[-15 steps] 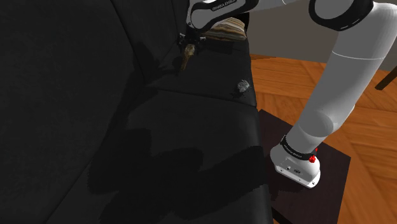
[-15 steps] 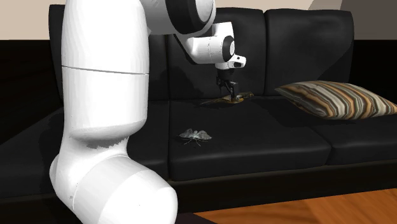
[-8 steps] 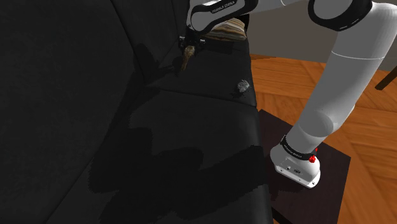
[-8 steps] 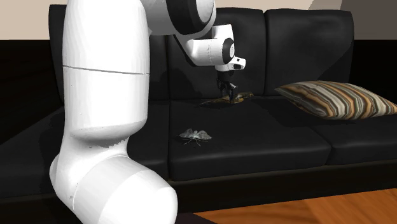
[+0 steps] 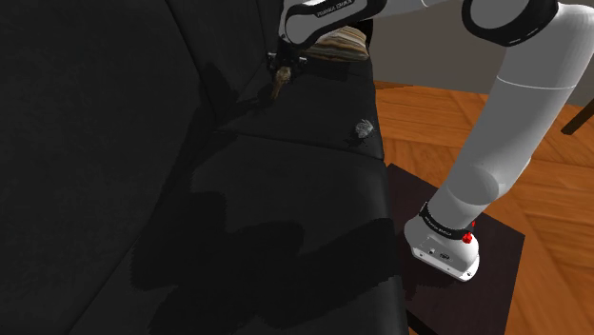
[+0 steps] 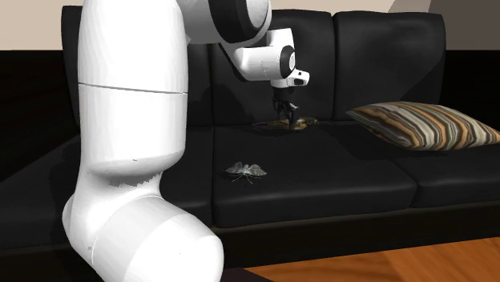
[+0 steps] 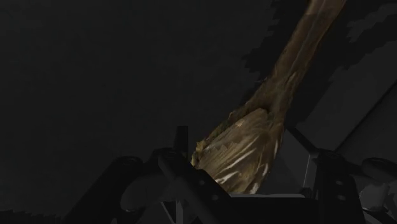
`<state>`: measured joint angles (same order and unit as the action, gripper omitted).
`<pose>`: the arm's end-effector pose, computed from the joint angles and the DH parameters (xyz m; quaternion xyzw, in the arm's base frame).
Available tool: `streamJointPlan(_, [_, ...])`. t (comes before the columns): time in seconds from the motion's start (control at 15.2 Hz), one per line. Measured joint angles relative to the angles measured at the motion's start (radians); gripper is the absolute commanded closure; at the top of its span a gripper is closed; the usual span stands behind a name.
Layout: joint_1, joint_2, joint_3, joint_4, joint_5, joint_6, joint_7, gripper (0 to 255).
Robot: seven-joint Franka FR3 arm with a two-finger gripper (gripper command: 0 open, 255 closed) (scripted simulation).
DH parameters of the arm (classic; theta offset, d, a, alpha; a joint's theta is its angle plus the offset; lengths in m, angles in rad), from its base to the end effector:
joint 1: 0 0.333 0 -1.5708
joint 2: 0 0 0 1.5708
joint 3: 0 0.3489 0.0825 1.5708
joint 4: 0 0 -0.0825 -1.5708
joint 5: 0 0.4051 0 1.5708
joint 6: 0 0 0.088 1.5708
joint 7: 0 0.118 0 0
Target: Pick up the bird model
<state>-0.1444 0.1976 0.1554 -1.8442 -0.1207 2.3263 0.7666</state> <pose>0.6652 -0.0016 0.4616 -0.9303 0.3359 -0.1455 0.0223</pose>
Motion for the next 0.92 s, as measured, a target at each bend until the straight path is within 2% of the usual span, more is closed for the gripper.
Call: streamJointPlan(0.92, [-0.002, -0.041, 0.004, 0.129, 0.02, -0.168, -0.022, 255])
